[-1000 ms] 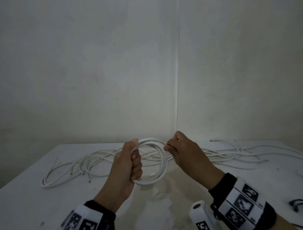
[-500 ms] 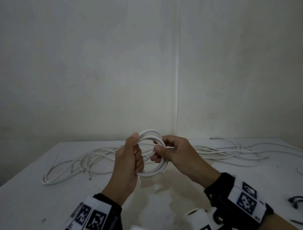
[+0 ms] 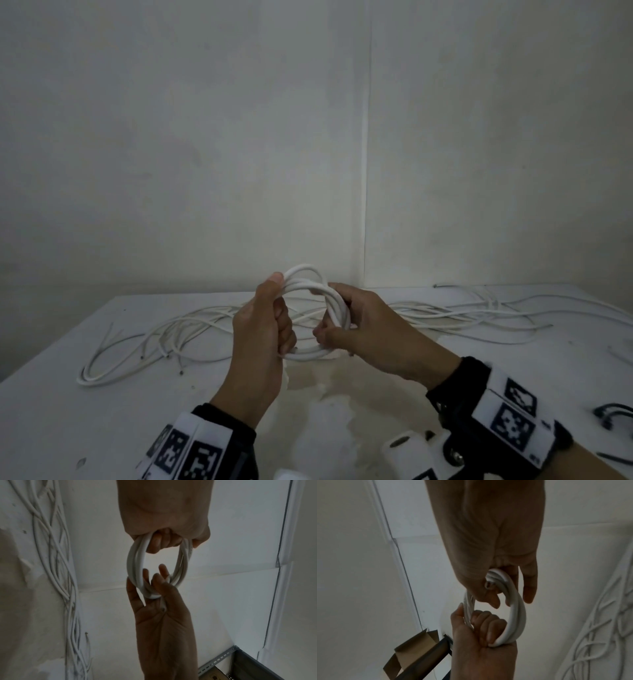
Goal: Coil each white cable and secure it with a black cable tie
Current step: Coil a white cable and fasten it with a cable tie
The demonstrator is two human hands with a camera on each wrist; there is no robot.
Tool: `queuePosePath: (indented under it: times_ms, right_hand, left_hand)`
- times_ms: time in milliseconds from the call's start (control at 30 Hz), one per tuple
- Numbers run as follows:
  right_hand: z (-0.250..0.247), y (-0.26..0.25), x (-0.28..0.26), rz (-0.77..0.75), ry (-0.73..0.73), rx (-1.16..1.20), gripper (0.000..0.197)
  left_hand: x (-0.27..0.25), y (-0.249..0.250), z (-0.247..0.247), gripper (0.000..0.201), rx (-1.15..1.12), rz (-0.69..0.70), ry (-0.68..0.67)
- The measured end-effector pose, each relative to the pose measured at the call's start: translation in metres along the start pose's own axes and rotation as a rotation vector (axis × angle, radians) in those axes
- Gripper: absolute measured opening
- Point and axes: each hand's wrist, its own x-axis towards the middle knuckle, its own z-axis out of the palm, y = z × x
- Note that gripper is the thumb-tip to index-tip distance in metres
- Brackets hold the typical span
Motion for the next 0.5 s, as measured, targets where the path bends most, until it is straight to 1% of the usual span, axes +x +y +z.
queuePosePath:
  times_ms: [67,133,200,233,267,333,433,500]
  right_hand:
    - [0.000,-0.001,-0.001,-0.052,0.083,-0.143,0.032]
    - [0.000,-0.001,-0.002,-0.066,0.152,-0.336,0.040]
    - [0.000,-0.001,-0.003,-0.019,0.160,-0.455,0.047]
    - [0.001,-0.002,-0.004,0.014,0.138,-0.480,0.046]
    - [0.002,-0.004,-0.005,0.044,0.112,-0.478,0.043]
    - [0.002,-0.004,-0.005,0.086,0.074,-0.361,0.040]
    - [0.005,0.002,-0.007,0.116,0.074,-0.130,0.062]
    - [0.012,0.007,-0.013,0.109,0.069,-0.073,0.067]
  left_hand:
    - [-0.001,0.000,0.002,0.044,0.005,0.026,0.010]
    - [-0.002,0.000,0.004,0.043,0.037,0.055,0.021]
    - [-0.002,-0.003,0.005,0.045,0.080,0.082,0.041]
    - [-0.002,-0.005,0.004,0.047,0.111,0.097,0.054]
    - [-0.002,-0.008,0.004,0.048,0.137,0.107,0.067]
    - [-0.002,-0.011,0.003,0.048,0.140,0.090,0.090]
    - [0.000,-0.011,0.001,0.044,0.045,0.027,0.119]
    - [0.004,-0.008,-0.001,0.043,-0.025,0.017,0.141]
